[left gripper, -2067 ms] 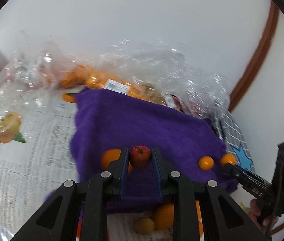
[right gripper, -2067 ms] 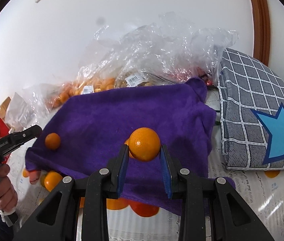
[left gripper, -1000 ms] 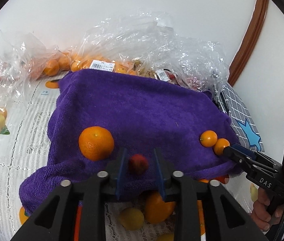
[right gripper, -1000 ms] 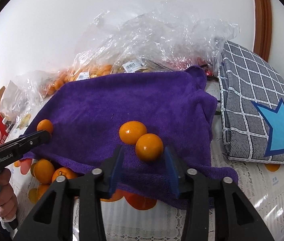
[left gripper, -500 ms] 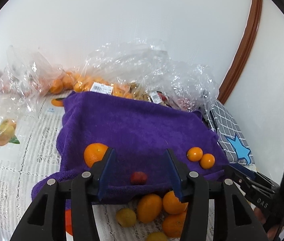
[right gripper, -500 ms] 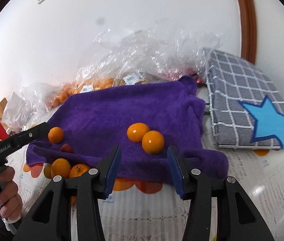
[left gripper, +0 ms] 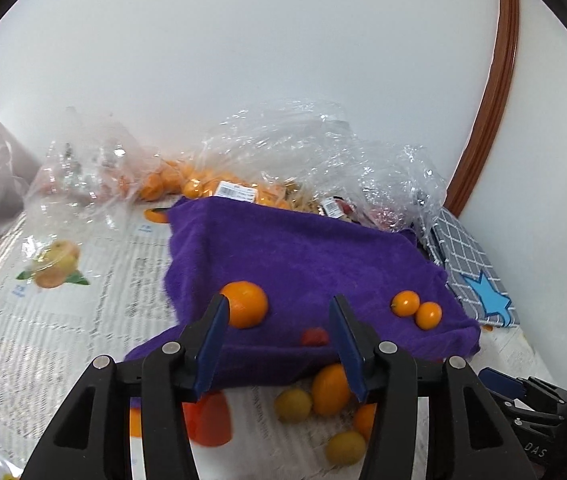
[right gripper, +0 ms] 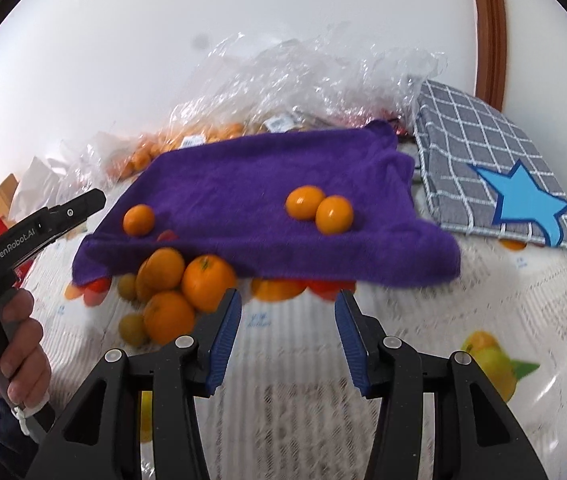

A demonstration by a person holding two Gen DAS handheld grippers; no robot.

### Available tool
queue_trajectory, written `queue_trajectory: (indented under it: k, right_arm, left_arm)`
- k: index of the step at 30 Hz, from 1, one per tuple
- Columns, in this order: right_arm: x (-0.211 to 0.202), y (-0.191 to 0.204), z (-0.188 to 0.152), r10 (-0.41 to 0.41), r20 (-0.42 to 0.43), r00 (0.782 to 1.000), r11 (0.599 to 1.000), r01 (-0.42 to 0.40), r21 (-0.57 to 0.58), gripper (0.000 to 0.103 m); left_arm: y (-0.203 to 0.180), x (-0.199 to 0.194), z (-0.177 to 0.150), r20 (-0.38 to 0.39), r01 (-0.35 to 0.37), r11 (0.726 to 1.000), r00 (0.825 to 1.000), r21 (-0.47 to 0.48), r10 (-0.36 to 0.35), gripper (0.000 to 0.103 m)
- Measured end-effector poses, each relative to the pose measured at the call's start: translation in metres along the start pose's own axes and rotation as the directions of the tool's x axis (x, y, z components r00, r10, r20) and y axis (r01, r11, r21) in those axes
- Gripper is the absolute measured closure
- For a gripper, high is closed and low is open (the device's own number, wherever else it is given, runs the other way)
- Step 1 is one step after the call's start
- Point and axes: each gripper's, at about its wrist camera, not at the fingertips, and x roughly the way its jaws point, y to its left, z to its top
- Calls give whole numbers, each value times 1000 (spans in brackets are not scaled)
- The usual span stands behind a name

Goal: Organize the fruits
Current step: 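Open and pull both grippers back from the purple towel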

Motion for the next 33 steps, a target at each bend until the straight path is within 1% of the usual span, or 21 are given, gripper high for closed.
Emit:
queue_trajectory:
  k: [8, 13, 18, 23, 27, 29, 31, 33]
  right_arm:
    - [0, 25, -16, 40, -26, 999, 998, -41, -44, 49]
    - [0, 37, -23, 58, -36, 998, 996, -60, -60, 48]
    - [2, 41, -23, 62, -39, 997, 996, -64, -63, 48]
    - [9, 41, -13, 69, -21, 997, 996, -70, -61, 49]
    - [22, 40, -1, 86, -24, 996, 994, -87, -65, 54]
    - [30, 40, 4, 72, -29, 997, 995, -74, -70, 56]
    - [40, 39, 9, 72, -52, 996, 995, -75, -59, 60]
    - [49, 36, 12, 93, -76, 993, 995, -96, -40, 61]
  left_arm:
    - [22, -17, -11, 1, -49, 999, 999, -7, 49, 53]
    - [41, -24, -14, -4, -84, 995, 996, -45, 84, 53]
    - [53, -25, -14, -10, -97, 992, 995, -76, 96, 53]
    - [51, -20, -16, -28, -106, 992, 994, -63, 104, 53]
    - [47, -18, -18, -35, -100, 994, 995, -45, 98, 53]
    - [47, -17, -18, -40, -97, 994, 995, -43, 96, 53]
    - [46, -16, -18, -45, -96, 994, 995, -45, 94, 53]
    - [47, -15, -18, -49, -95, 994, 995, -49, 92, 52]
